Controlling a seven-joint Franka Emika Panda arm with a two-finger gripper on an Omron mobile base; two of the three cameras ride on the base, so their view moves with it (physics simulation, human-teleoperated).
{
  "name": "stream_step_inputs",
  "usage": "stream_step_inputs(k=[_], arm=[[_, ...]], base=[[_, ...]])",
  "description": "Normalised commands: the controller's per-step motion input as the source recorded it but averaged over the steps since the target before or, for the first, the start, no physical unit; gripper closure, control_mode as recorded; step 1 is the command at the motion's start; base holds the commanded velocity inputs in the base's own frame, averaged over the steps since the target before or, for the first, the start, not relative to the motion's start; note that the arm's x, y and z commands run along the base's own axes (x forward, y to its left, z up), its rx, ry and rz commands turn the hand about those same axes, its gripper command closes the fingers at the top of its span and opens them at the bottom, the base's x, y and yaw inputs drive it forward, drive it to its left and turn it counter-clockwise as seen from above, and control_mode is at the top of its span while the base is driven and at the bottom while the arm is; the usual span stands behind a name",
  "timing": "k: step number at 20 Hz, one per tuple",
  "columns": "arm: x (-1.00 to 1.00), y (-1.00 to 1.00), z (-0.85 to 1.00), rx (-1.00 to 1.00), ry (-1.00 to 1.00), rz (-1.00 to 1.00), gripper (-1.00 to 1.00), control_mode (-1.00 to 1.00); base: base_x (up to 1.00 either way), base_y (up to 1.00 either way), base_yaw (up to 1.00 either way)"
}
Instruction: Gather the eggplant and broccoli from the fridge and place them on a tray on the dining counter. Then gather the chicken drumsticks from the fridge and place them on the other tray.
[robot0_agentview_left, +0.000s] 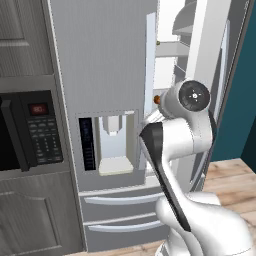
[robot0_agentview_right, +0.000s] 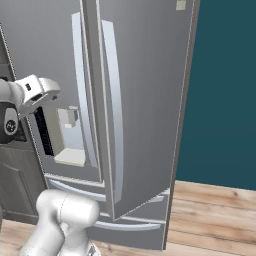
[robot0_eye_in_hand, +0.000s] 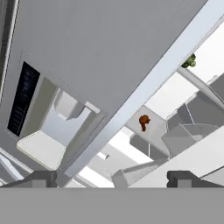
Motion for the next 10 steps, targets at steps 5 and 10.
stream_step_inputs(k=[5,10], arm=[[0.46,0.27,-0.18,-0.10,0.08,-0.13,-1.00,-1.00],[0.43,-0.15,-0.09,-0.02,0.01,-0.04,-1.00,-1.00]], base=[[0.00,0.00,0.00],[0.00,0.00,0.00]])
